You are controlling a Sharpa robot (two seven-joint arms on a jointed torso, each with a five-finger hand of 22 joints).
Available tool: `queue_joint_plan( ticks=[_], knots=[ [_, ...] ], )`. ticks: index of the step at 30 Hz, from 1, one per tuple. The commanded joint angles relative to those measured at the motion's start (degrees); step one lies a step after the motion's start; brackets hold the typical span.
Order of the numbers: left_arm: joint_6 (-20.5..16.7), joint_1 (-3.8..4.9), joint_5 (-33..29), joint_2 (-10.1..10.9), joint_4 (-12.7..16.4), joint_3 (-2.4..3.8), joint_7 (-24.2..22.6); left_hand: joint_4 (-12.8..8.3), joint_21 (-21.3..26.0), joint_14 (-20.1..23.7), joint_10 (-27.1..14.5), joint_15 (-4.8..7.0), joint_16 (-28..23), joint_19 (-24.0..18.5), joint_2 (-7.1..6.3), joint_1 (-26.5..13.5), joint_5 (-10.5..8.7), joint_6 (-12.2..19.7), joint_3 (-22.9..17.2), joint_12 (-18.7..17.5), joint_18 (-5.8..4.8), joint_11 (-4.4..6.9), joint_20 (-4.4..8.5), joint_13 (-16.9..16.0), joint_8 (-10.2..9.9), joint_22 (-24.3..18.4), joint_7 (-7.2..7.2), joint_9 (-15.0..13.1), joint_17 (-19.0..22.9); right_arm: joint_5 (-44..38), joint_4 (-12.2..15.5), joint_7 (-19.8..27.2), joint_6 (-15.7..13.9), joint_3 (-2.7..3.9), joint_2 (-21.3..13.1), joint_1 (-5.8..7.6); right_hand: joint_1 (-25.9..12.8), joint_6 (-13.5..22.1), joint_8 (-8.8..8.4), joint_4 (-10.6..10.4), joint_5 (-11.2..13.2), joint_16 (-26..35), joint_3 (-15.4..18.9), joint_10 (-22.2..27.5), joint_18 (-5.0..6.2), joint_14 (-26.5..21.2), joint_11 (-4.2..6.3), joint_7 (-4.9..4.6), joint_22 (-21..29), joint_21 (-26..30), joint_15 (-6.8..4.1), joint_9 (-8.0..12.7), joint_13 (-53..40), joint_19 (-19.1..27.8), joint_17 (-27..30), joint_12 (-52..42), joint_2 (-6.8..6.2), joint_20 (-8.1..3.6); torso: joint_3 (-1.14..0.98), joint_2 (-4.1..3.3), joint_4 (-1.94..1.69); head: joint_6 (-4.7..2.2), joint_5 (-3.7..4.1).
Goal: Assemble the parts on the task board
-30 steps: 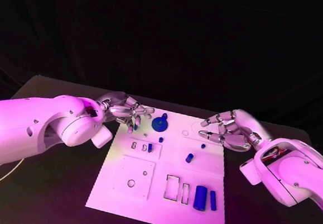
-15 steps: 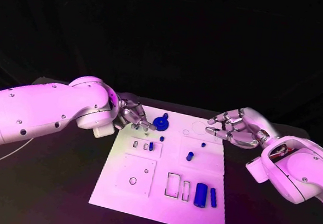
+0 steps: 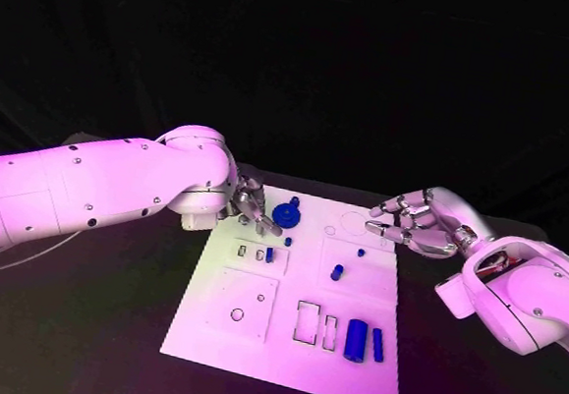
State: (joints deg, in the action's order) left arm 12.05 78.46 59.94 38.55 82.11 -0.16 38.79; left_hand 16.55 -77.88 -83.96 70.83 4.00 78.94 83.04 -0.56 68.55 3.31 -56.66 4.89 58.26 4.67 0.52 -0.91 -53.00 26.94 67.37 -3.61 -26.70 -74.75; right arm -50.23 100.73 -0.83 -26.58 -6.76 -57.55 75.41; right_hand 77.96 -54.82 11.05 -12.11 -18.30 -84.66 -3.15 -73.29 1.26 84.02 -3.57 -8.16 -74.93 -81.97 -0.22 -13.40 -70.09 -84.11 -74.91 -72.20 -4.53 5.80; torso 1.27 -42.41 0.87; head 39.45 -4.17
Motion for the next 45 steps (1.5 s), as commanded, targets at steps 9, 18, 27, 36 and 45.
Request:
queue_joint_plan(
  ticks=[9,18,27,36,45],
  knots=[
    [3.7,0.10,1.8,-3.5,-2.4,-1.15,2.7,0.1,-0.6,-2.2,-0.2,0.31,-0.2,0.3,0.13,-2.2,-0.15,1.1,2.2,0.8,-0.66,0.05,0.02,-0.6,1.1,0.6,0.04,-1.2,-0.1,-1.5,-0.4,-0.7,0.0,0.00,0.4,-0.23,-0.4,0.6,0.36,0.0,-1.2,0.5,0.4,0.1,1.14,3.8,0.20,0.04,-8.5,0.6,-0.57,-0.2,0.1,0.1,-5.7,0.1,0.39,-0.35,0.14,-0.12,0.09,0.43,0.06],
    [4.5,-0.29,2.0,-4.9,-3.5,-1.80,2.7,0.1,-0.8,-2.2,-0.3,0.31,-0.3,0.3,0.43,-2.2,-0.11,1.1,2.3,0.8,-0.71,0.06,0.02,-0.5,1.3,1.0,0.07,-1.5,-0.1,-1.7,-0.5,-0.9,-0.7,0.00,0.5,-0.27,-0.5,0.7,0.37,0.0,-1.4,0.8,0.4,0.3,1.25,3.6,0.19,0.03,-8.2,1.0,-0.57,-0.2,0.4,0.4,-5.2,0.3,0.37,-0.36,0.09,-0.18,0.10,0.75,0.13],
    [5.1,-0.45,2.4,-4.9,-3.9,-1.89,2.8,0.0,-0.9,-2.2,-0.5,0.32,-0.3,0.3,0.76,-2.1,-0.11,1.2,2.3,0.7,-0.73,0.08,0.01,-0.5,1.5,1.1,0.09,-1.7,-0.1,-2.2,-0.6,-1.8,-1.4,0.00,0.6,-0.30,-0.5,0.8,0.39,0.0,-1.5,0.9,0.4,0.3,1.26,3.6,0.18,0.02,-8.2,1.1,-0.57,-0.3,0.4,0.4,-5.1,0.3,0.35,-0.36,0.01,-0.15,0.00,0.97,0.12],
    [5.5,-0.47,2.4,-4.7,-3.8,-1.89,2.8,0.0,-0.9,-2.2,-0.4,0.32,-0.3,0.3,0.83,-2.1,-0.12,1.2,2.3,0.8,-0.74,0.08,0.01,-0.5,1.5,1.2,0.09,-1.7,-0.2,-2.3,-0.8,-1.9,-1.4,0.00,0.8,-0.36,-0.5,0.8,0.39,0.0,-1.5,0.9,0.4,0.3,1.26,3.6,0.18,0.02,-8.2,1.1,-0.57,-0.3,0.4,0.4,-5.1,0.3,0.35,-0.36,0.04,-0.12,0.05,0.98,0.14],
    [6.5,-0.48,2.3,-4.8,-3.8,-1.89,2.7,0.0,-1.1,-2.2,-0.5,0.33,-0.3,0.4,1.15,-1.8,-0.11,1.2,2.4,0.8,-0.81,0.11,0.00,-0.5,1.8,1.6,0.14,-1.9,-0.1,-2.3,-0.9,-2.0,-1.3,-0.01,0.9,-0.52,-0.6,0.8,0.42,-0.1,-1.6,0.9,0.4,0.3,1.28,3.6,0.18,0.02,-8.1,1.2,-0.57,-0.3,0.4,0.5,-5.0,0.3,0.38,-0.36,0.04,-0.14,-0.02,1.00,0.13]
  ],
)
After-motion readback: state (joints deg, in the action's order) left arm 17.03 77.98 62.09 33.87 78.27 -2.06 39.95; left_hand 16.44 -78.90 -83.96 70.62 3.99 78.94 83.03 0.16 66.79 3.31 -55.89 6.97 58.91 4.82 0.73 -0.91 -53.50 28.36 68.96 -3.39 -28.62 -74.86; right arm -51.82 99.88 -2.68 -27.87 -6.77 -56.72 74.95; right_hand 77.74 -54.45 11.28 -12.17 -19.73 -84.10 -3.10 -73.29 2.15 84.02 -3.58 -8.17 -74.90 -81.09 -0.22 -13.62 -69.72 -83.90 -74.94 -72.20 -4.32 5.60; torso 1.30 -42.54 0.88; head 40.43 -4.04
